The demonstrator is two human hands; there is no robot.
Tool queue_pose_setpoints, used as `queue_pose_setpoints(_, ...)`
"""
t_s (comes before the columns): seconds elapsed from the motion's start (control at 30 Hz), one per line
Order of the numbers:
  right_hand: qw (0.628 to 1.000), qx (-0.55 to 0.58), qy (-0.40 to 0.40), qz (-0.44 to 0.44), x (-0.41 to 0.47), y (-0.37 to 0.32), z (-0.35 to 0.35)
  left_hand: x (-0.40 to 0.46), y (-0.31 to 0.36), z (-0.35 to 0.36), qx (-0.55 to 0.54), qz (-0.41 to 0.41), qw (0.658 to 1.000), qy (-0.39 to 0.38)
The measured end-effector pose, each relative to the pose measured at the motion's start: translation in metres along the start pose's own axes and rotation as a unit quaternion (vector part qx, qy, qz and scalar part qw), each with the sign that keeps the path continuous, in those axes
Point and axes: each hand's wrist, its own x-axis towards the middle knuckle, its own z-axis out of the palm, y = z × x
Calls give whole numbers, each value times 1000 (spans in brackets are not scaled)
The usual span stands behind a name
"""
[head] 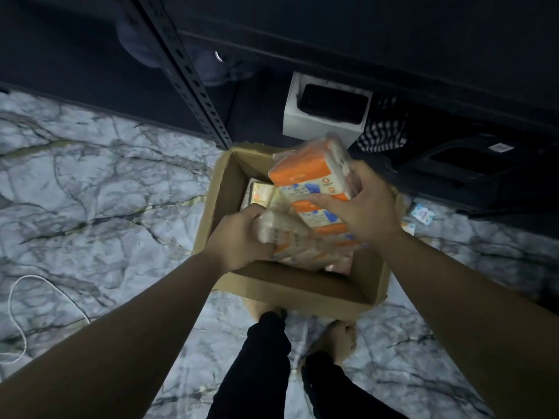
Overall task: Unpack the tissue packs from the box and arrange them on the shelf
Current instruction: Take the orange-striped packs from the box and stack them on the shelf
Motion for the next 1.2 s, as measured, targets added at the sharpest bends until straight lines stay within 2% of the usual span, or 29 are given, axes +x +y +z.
queue_pose_setpoints(0.13, 1000, 20, 22, 0, -28, -42, -27, -36, 53, -36, 17, 55, 997, 48)
queue_pose_setpoints(0.47, 995, 86, 56, 15, -125, -160, -115, -132, 192, -134, 70, 167, 979, 97)
queue_pose_setpoints(0.73, 989, 65, 132, -34, -185, -250, -192, -201, 335, -221, 92, 237, 966, 44)
queue_pose_setpoints(1.1, 950, 52, 265, -158, -214, -389, -299, -246, 498, -347, -17, 365, 930, 24)
queue_pose_setpoints(1.2, 937, 57, 298, -172, -215, -418, -317, -243, 529, -368, -30, 372, 927, 30)
